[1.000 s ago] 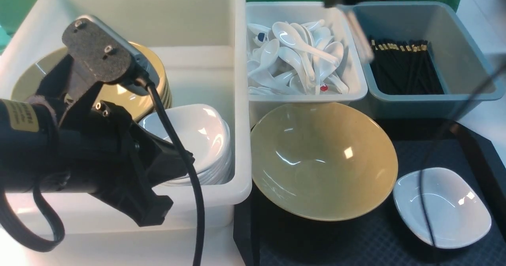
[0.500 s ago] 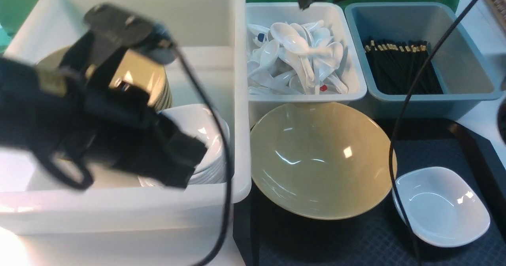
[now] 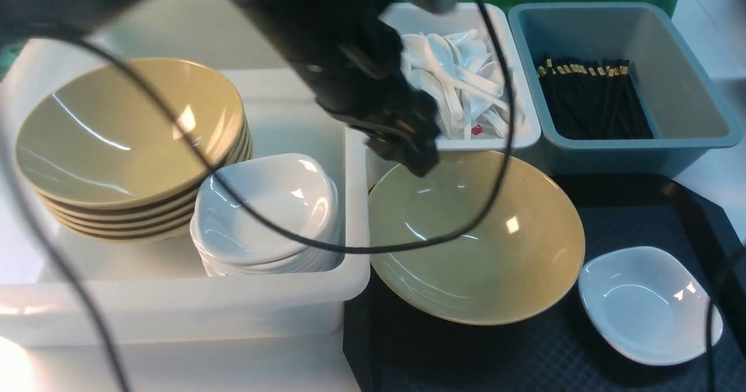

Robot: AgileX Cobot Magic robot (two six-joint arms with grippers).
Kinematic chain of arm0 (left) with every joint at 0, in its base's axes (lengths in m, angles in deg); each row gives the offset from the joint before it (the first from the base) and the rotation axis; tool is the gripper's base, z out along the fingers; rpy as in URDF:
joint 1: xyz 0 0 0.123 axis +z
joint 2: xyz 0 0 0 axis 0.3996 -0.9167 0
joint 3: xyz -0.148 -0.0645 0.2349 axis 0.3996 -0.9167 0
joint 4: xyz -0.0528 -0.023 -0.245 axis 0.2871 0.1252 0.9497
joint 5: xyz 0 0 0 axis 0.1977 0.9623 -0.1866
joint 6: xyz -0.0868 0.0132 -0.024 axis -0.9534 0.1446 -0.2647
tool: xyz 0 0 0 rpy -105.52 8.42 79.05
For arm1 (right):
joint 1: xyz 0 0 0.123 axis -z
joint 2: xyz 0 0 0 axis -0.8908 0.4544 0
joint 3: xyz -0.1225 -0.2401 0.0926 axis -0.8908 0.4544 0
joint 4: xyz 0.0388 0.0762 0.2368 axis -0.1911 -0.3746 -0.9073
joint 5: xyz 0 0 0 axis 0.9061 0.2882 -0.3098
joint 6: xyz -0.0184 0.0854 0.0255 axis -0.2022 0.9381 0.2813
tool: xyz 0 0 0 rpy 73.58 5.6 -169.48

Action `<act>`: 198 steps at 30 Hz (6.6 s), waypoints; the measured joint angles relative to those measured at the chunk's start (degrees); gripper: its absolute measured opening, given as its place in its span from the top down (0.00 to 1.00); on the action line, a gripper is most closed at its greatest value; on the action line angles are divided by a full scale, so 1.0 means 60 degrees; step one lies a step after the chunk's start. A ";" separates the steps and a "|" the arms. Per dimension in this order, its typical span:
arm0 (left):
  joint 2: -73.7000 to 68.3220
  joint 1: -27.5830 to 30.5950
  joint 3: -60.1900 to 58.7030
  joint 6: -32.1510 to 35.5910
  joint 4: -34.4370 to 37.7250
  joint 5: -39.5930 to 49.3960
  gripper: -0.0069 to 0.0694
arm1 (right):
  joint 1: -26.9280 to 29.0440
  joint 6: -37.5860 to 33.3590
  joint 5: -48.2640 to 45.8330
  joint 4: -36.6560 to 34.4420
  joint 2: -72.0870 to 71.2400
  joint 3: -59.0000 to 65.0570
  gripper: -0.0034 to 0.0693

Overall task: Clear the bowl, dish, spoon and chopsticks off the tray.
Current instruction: Use the left arm to grab the yellow noodle bowl on the left, then use the left arm to put the noodle bowl into the large storage box on the left, then use the left arm to grab the plate

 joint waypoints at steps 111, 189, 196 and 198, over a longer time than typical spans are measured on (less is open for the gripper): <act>-0.2770 -0.0515 0.0271 -0.3745 -0.4348 -0.0541 0.29 | 0.0000 -0.0033 0.2532 0.0255 -0.4664 0.5980 0.50; 0.4169 0.9760 -0.2402 -0.2098 -0.0087 -0.0577 0.13 | 0.0011 -0.0103 0.3332 0.0000 -0.4835 0.5980 0.50; 0.4517 0.5350 -0.2402 -0.2028 0.0173 -0.0177 0.26 | 0.0011 0.0095 0.2383 -0.0007 -0.4842 0.5980 0.50; 0.4164 0.3523 -0.2402 -0.2210 0.0060 -0.0365 0.28 | 0.0011 0.0240 0.1884 0.0002 -0.4842 0.5980 0.52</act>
